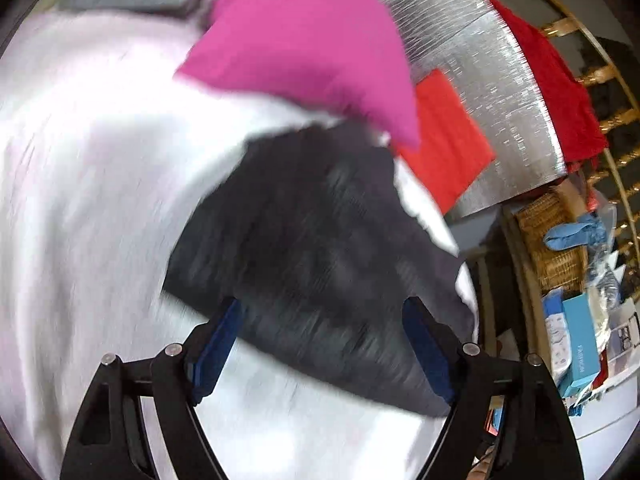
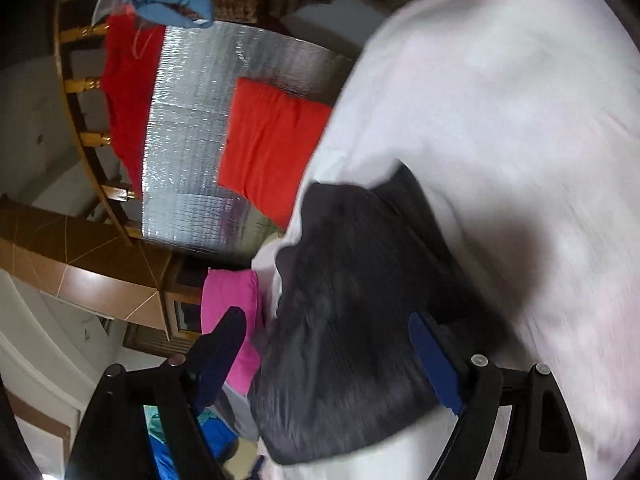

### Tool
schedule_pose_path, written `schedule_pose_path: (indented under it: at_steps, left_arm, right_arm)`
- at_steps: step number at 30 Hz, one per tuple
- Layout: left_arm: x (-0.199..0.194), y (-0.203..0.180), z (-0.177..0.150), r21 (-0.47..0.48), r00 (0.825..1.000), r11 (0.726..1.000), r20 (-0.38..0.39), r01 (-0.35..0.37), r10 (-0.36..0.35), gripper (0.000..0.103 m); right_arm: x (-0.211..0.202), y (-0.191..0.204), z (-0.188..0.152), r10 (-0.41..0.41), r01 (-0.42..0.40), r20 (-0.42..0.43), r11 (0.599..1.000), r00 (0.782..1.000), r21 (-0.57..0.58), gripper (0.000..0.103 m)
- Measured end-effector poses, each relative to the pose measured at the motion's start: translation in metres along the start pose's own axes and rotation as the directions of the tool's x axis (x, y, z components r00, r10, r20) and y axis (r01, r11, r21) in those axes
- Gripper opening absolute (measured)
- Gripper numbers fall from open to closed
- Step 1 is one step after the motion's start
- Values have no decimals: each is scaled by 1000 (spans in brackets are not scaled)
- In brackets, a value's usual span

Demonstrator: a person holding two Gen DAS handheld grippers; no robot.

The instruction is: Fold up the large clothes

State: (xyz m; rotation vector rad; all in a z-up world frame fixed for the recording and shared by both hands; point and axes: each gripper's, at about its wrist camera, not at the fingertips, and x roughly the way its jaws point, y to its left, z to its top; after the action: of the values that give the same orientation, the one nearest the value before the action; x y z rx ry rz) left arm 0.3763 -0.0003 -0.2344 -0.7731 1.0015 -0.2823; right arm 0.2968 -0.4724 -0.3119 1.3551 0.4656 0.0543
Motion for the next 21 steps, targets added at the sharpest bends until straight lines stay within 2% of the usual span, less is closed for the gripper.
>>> schedule_pose_path:
  at_steps: [4,9,11,15,21]
  left_arm:
    - [6,19,-12,-79,998,995,-10,-59,58,83]
    - [18,38,-10,-150,995,984,3,-99,100,83]
    - [24,42,-5,-165,995,982,3,-93,95,83]
    - [27,46,4,-200,996,977,16,-79,84,83]
    - [31,50,19,-230,991,970,87,-77,99,81]
  right_arm:
    - [0,-10,-20,-44,44,-31,999,999,22,86]
    - [14,-21,-28,-90,92,-57,995,994,37,86]
    - [19,-26,-28,-124,125,-41,991,991,36,86]
    - [31,-36,-24,-141,143,-29,986,990,84,86]
    - [44,-29,-17,-153,152,42,988,987,40,85]
